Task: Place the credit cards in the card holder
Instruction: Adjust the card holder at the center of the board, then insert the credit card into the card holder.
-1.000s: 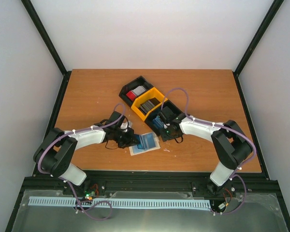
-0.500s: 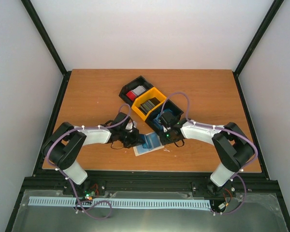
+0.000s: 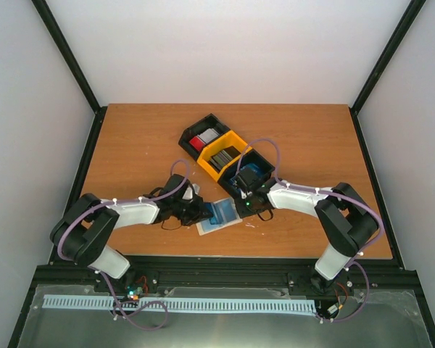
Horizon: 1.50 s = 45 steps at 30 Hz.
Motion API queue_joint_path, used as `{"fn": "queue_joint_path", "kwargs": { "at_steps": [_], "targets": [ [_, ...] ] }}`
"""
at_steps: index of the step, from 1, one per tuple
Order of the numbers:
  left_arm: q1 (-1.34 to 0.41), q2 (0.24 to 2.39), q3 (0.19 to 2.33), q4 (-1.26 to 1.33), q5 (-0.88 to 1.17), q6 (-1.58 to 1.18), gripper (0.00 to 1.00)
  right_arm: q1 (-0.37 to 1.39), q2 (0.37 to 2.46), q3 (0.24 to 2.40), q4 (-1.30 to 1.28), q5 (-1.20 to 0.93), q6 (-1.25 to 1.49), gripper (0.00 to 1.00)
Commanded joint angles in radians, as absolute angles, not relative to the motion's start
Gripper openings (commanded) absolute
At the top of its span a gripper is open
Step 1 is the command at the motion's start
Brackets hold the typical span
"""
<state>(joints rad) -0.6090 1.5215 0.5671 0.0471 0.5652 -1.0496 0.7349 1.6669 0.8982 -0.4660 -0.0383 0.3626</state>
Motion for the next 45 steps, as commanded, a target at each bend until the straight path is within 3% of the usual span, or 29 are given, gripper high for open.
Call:
{"fn": "queue_joint_path", "kwargs": {
  "at_steps": [1, 14, 20, 28, 33, 39, 45],
  "targets": [
    [-0.615, 1.477, 0.521, 0.018, 0.506, -1.065, 0.01, 0.761, 1.725, 0.869, -0.512, -0.089, 0.408, 0.42],
    [-0.596, 1.315, 0.301, 0.266, 0.61, -1.1, 0.01, 0.801, 1.722, 0.836, -0.507, -0.118, 0.448, 0.41],
    [-0.578, 1.279, 0.305, 0.205, 0.586, -1.091, 0.01, 0.802, 1.66, 0.854, -0.52, -0.105, 0.453, 0.41],
    [-0.571, 1.205, 0.285, 0.102, 0.514, -1.152, 0.01, 0.813, 1.622, 0.899, -0.509, -0.221, 0.356, 0.62],
    [-0.569, 1.16, 0.277, 0.053, 0.499, -1.175, 0.01, 0.836, 1.681, 0.936, -0.518, -0.255, 0.307, 0.67],
    [-0.568, 1.187, 0.274, 0.061, 0.517, -1.183, 0.01, 0.876, 1.75, 0.994, -0.558, -0.215, 0.317, 0.65],
    [-0.566, 1.189, 0.275, 0.076, 0.526, -1.187, 0.01, 0.887, 1.804, 0.986, -0.62, -0.078, 0.345, 0.53]
  ]
}}
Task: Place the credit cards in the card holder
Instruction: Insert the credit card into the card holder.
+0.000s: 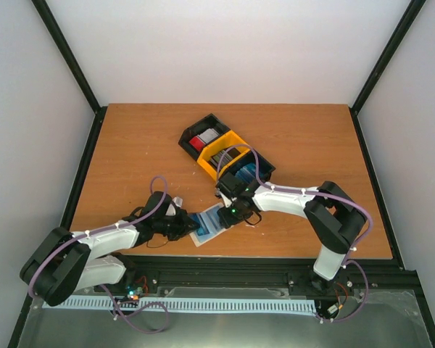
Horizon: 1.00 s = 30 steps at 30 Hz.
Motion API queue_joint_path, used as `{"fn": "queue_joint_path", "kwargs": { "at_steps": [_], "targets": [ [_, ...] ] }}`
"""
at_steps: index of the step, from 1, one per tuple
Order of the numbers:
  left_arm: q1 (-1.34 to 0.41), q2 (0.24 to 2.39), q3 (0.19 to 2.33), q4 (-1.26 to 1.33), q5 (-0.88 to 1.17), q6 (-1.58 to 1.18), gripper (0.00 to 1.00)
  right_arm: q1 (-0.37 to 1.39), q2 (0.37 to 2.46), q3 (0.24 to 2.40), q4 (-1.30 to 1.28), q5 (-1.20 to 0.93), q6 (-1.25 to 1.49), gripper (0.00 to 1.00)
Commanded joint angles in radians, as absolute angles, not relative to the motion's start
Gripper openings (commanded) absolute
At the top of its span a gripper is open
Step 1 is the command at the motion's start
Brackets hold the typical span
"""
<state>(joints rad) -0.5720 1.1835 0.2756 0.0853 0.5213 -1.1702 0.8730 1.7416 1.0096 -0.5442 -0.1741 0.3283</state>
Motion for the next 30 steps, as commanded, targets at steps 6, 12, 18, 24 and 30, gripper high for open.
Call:
{"fn": "queue_joint_path", "kwargs": {
  "at_steps": [6, 12, 18, 24, 30],
  "targets": [
    [-0.567, 1.207, 0.278, 0.127, 0.544, -1.187, 0.01, 0.888, 1.812, 0.935, -0.612, -0.062, 0.369, 0.32],
    [-0.566, 1.243, 0.289, 0.161, 0.547, -1.187, 0.01, 0.888, 1.815, 0.927, -0.621, -0.037, 0.396, 0.26],
    [-0.566, 1.272, 0.291, 0.204, 0.551, -1.183, 0.01, 0.887, 1.81, 0.929, -0.626, -0.018, 0.417, 0.24],
    [-0.566, 1.345, 0.298, 0.302, 0.557, -1.192, 0.01, 0.888, 1.81, 0.93, -0.614, -0.053, 0.425, 0.24],
    [-0.566, 1.335, 0.309, 0.334, 0.535, -1.201, 0.01, 0.888, 1.813, 0.93, -0.614, -0.055, 0.429, 0.24]
  ]
}}
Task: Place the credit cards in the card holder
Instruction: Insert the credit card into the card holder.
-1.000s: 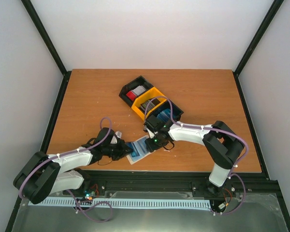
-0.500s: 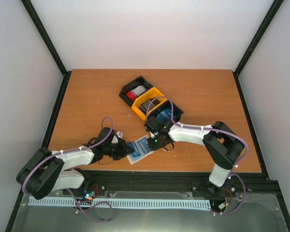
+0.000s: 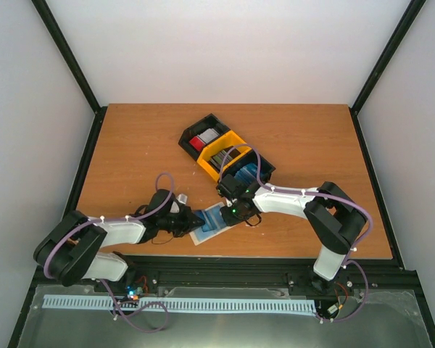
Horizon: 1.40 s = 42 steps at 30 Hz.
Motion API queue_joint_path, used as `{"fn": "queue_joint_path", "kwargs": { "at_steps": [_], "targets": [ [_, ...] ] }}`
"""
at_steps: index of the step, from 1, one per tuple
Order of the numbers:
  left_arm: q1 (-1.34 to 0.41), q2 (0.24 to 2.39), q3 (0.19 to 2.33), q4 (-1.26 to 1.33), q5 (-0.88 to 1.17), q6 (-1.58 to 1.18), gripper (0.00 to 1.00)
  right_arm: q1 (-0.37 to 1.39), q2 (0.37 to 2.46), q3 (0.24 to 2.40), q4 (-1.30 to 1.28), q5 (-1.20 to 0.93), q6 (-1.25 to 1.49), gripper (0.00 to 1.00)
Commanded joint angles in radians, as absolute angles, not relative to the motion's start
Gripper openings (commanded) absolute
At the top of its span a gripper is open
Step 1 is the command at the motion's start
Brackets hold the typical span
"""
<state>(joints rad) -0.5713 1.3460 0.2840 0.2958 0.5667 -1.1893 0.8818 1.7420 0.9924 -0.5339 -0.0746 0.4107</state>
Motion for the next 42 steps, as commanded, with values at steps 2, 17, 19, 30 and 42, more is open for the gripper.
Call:
{"fn": "queue_joint_path", "kwargs": {
  "at_steps": [2, 17, 19, 30, 42],
  "targets": [
    [-0.566, 1.294, 0.305, 0.286, 0.504, -1.209, 0.01, 0.886, 1.812, 0.932, -0.612, -0.055, 0.432, 0.24],
    [-0.566, 1.196, 0.216, 0.375, 0.506, -1.246, 0.01, 0.888, 1.832, 0.957, -0.605, -0.097, 0.446, 0.22],
    [-0.568, 1.232, 0.213, 0.428, 0.515, -1.26, 0.01, 0.888, 1.833, 0.957, -0.605, -0.1, 0.446, 0.22],
    [-0.618, 1.395, 0.23, 0.568, 0.512, -1.286, 0.01, 0.887, 1.838, 0.957, -0.595, -0.108, 0.451, 0.22],
    [-0.659, 1.404, 0.177, 0.64, 0.483, -1.363, 0.01, 0.887, 1.854, 0.967, -0.589, -0.11, 0.453, 0.22]
  ]
}}
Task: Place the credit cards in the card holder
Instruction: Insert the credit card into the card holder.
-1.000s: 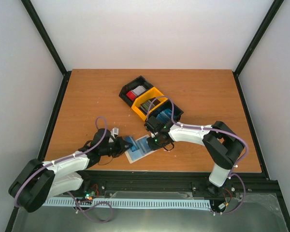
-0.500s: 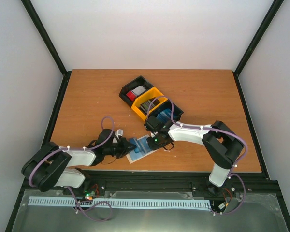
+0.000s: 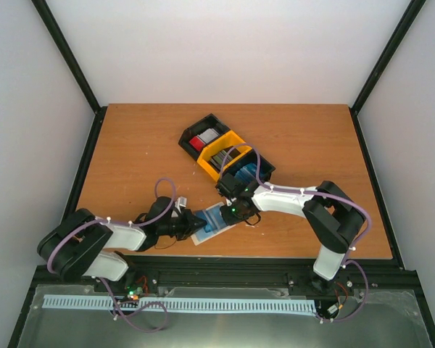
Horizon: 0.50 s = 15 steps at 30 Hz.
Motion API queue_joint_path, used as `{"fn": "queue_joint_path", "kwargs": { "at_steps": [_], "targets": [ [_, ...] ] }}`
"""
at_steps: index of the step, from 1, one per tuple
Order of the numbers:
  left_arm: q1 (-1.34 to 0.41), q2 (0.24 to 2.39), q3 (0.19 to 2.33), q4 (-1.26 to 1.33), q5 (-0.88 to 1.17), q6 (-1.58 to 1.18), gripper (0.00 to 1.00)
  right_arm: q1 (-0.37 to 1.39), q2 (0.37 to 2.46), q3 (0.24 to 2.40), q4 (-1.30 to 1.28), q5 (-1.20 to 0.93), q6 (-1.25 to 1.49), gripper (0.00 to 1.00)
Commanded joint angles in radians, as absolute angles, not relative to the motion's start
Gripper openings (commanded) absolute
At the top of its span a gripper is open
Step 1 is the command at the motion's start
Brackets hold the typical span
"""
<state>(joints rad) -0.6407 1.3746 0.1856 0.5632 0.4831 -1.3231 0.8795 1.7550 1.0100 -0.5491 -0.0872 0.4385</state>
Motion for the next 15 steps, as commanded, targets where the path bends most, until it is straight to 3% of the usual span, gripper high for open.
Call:
{"fn": "queue_joint_path", "kwargs": {
  "at_steps": [1, 15],
  "targets": [
    [-0.663, 1.412, 0.175, 0.651, 0.486, -1.369, 0.01, 0.887, 1.856, 0.97, -0.59, -0.111, 0.453, 0.22],
    [-0.666, 1.482, 0.185, 0.7, 0.51, -1.382, 0.01, 0.886, 1.858, 0.97, -0.586, -0.117, 0.454, 0.22]
  ]
}}
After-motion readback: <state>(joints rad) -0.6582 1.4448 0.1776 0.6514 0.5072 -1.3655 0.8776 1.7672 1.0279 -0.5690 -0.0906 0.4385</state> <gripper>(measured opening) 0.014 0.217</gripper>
